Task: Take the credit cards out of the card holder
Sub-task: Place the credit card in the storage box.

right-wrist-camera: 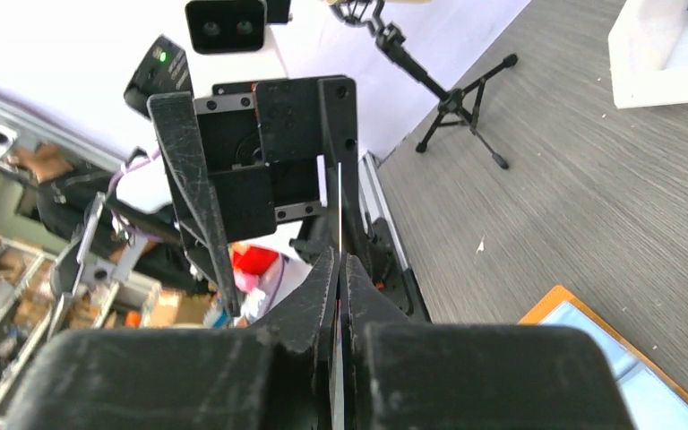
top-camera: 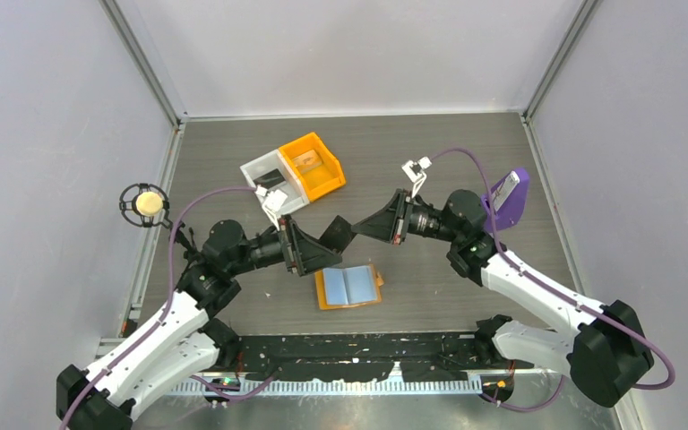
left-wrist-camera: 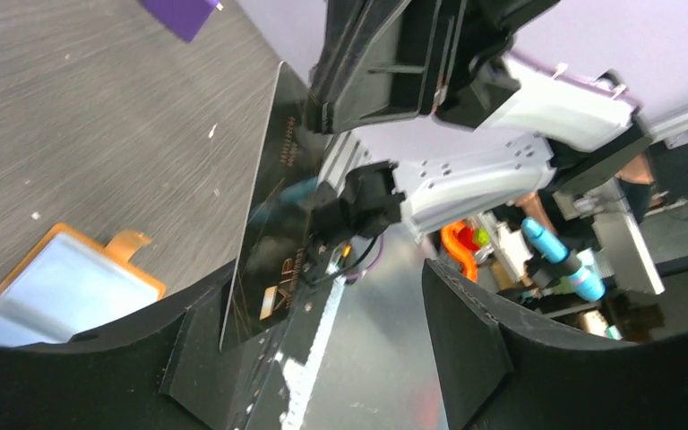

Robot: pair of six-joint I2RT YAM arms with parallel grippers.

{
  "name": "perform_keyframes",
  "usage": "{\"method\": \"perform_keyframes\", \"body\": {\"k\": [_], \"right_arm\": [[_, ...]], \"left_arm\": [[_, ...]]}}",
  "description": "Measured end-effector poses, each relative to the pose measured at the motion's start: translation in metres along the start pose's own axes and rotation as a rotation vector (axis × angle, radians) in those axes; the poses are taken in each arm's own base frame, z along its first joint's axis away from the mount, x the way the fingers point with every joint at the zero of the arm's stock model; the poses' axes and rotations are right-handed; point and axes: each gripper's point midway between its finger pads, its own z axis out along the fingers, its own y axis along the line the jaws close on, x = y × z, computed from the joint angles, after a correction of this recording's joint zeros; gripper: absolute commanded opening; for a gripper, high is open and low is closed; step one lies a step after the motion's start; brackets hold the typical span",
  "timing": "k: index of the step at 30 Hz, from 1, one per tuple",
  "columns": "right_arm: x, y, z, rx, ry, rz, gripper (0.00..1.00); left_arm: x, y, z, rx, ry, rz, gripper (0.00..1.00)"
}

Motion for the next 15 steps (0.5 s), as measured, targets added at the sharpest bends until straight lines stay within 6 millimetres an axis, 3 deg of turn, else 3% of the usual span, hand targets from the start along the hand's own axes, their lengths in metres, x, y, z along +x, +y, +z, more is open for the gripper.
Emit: {"method": "perform_keyframes", "body": {"k": [7,15], "right_arm": [[-0.001,-0.026,-0.006,0.065,-0.172,0.168,0.05],[-0.014,-0.035,-0.024,0.109,-0.356,0.239,0.05]], "left_arm": [[-0.018,0.001,0.012,0.029,-0.09,-0.066,0.62],[-0.023,0.015,0.028,0.046,-0.123,-0.157,0.61]]}}
